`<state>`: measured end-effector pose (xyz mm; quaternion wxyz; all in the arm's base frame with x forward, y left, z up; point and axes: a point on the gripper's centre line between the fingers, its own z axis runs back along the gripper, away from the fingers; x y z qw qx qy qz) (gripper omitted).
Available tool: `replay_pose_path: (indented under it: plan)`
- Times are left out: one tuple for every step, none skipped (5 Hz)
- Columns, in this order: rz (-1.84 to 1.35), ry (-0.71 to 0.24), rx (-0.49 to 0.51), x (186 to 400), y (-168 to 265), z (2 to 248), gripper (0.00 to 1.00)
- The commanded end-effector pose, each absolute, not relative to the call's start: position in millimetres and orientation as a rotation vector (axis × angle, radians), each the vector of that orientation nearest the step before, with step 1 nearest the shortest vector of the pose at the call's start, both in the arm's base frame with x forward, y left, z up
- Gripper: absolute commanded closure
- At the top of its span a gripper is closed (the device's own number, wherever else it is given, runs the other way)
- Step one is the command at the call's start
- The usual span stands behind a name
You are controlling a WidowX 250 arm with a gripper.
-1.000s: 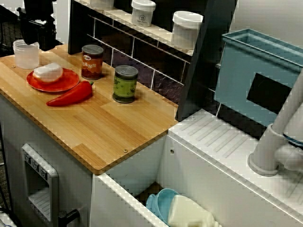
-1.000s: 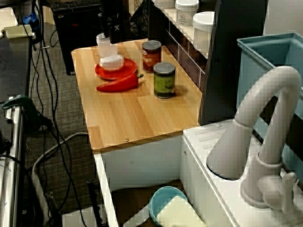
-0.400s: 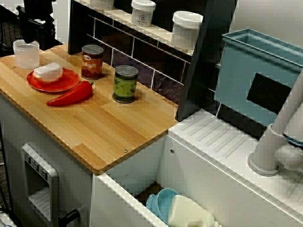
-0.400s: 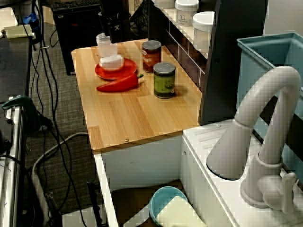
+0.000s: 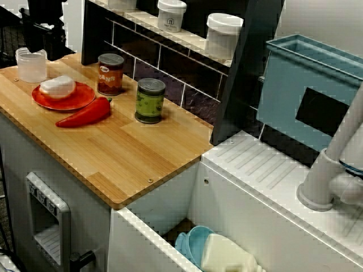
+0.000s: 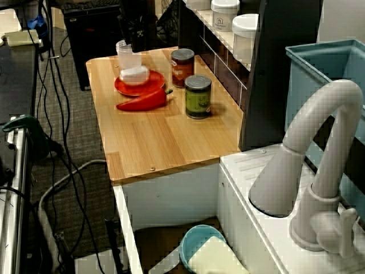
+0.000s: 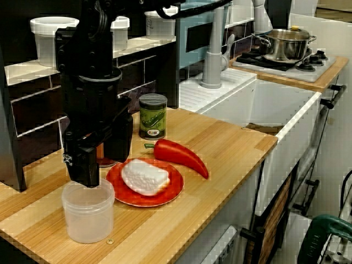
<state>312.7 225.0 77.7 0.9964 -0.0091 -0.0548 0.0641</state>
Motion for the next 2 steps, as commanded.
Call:
replay_pose_path:
  plan:
    - [0.129, -0.196, 0.05, 312.5, 237.4, 107.5, 0.0]
    - [0.129, -0.2, 0.056, 310.5, 238.3, 105.3, 0.0]
